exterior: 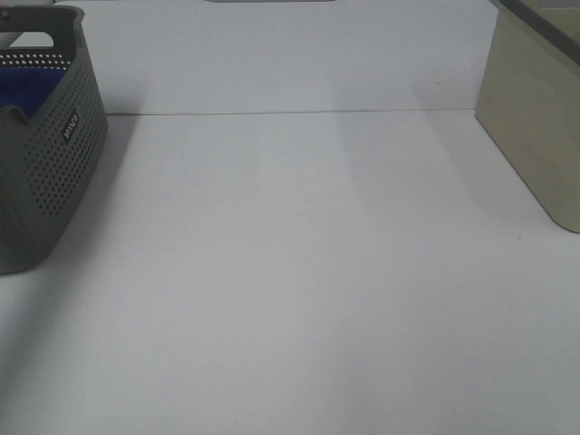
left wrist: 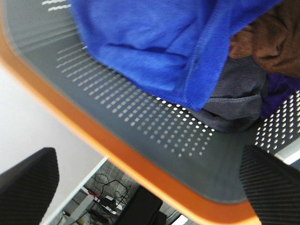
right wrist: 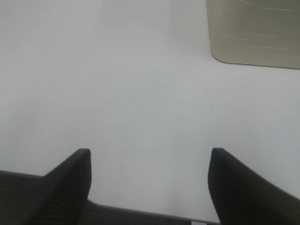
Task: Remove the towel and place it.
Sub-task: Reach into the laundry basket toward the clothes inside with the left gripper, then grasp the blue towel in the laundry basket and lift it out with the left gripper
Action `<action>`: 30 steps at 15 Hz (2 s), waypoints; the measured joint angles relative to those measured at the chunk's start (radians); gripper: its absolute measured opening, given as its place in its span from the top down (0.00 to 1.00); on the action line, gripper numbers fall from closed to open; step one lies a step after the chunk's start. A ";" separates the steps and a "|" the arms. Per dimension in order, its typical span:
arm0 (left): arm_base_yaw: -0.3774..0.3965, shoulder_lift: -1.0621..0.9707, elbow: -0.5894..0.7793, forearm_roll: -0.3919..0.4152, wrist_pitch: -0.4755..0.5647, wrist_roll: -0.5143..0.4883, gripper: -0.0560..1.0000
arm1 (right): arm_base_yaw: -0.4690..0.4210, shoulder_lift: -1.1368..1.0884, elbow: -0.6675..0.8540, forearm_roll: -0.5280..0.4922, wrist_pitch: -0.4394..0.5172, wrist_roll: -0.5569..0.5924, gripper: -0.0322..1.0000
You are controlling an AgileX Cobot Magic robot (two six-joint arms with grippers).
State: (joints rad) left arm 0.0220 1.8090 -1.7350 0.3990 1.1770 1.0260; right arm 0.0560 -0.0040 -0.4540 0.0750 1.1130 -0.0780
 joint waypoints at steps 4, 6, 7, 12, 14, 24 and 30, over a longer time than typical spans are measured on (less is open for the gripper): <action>0.012 0.119 -0.003 -0.002 -0.010 0.074 0.01 | 0.000 0.000 0.000 0.000 0.000 0.000 0.30; 0.042 0.169 -0.004 -0.004 -0.049 0.086 0.01 | 0.000 0.000 0.000 0.000 0.000 0.000 0.30; 0.055 0.192 -0.004 -0.005 -0.063 0.097 0.01 | 0.000 0.000 0.000 0.000 0.000 0.000 0.30; 0.070 0.315 -0.007 0.034 -0.158 0.103 0.01 | 0.000 0.000 0.000 0.000 0.000 0.000 0.30; 0.070 0.348 -0.020 0.053 -0.183 0.103 0.01 | 0.000 0.000 0.000 0.000 0.000 0.000 0.30; 0.070 0.365 -0.025 0.056 -0.160 0.057 0.84 | 0.000 0.000 0.000 0.000 0.000 0.000 0.30; 0.070 0.365 -0.025 0.037 -0.161 0.047 0.94 | 0.000 0.000 0.000 0.000 0.000 0.000 0.30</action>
State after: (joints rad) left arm 0.0920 2.1740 -1.7600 0.4360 1.0160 1.0730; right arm 0.0560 -0.0040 -0.4540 0.0750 1.1130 -0.0780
